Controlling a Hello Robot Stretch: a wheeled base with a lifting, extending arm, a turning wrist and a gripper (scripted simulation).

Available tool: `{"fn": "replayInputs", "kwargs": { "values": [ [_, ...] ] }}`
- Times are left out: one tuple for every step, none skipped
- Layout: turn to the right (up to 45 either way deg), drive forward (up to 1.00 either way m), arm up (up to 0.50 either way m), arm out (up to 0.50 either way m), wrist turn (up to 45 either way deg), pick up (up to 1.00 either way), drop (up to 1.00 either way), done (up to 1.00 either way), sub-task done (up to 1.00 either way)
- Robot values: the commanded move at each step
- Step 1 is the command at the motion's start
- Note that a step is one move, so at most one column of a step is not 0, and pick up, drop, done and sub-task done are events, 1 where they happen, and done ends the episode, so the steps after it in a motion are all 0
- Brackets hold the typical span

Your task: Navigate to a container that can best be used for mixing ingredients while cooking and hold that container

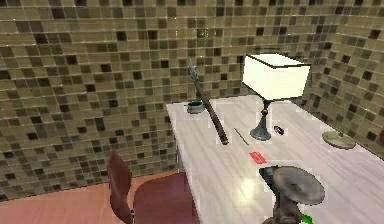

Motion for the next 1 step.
{"fn": "replayInputs", "kwargs": {
  "values": [
    [0.0,0.00,0.00,0.38,0.0,0.00,0.00,0.00,0.00]
  ]
}}
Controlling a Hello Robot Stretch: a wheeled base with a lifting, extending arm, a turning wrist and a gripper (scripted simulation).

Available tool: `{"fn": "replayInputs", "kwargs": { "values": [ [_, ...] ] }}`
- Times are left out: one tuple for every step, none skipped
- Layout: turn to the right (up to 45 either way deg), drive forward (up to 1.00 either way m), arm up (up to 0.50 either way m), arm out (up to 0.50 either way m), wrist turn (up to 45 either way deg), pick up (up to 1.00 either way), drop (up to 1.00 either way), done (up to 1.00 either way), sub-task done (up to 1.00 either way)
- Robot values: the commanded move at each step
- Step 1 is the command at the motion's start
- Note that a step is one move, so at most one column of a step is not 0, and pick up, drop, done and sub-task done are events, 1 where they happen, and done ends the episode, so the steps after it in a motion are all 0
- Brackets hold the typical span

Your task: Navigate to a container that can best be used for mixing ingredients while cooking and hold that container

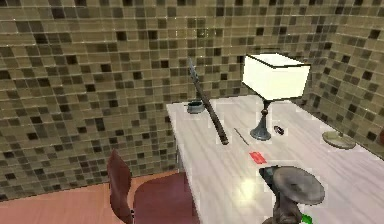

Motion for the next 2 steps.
{"fn": "replayInputs", "kwargs": {
  "values": [
    [0.0,0.00,0.00,0.00,45.0,0.00,0.00,0.00,0.00],
    [0.0,0.00,0.00,0.00,39.0,0.00,0.00,0.00,0.00]
  ]
}}
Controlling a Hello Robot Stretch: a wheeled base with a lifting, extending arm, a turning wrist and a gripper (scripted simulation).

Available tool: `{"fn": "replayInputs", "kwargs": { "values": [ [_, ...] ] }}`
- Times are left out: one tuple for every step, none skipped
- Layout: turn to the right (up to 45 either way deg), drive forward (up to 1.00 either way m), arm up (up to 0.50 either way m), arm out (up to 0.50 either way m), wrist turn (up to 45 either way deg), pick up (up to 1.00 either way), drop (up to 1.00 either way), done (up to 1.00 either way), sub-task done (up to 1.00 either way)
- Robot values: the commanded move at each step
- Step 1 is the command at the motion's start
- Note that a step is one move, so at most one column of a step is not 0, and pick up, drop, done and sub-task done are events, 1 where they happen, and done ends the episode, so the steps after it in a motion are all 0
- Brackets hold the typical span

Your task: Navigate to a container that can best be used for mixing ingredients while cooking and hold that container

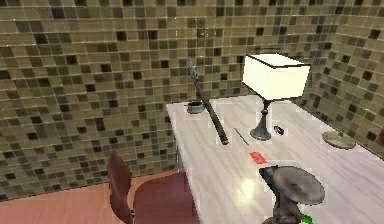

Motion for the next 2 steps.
{"fn": "replayInputs", "kwargs": {
  "values": [
    [0.0,0.00,-0.18,0.00,0.0,0.00,0.00,0.00,0.00],
    [0.0,0.00,-0.32,0.00,0.0,0.00,0.00,0.00,0.00]
  ]
}}
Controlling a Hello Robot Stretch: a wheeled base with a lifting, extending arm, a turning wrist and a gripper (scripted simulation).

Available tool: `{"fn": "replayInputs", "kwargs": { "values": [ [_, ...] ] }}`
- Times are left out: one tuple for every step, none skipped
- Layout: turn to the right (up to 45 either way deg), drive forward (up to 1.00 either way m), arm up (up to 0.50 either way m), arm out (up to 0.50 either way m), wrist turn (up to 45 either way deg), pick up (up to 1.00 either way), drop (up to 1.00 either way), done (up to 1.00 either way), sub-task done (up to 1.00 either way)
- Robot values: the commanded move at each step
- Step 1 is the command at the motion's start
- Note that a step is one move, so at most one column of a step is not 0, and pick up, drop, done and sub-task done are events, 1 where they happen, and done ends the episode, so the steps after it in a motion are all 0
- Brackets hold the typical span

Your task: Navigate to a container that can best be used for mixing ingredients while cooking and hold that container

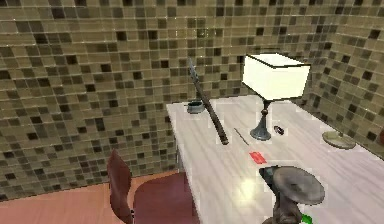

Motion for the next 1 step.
{"fn": "replayInputs", "kwargs": {
  "values": [
    [0.0,0.00,0.00,0.00,0.0,1.00,0.00,0.00,0.00]
  ]
}}
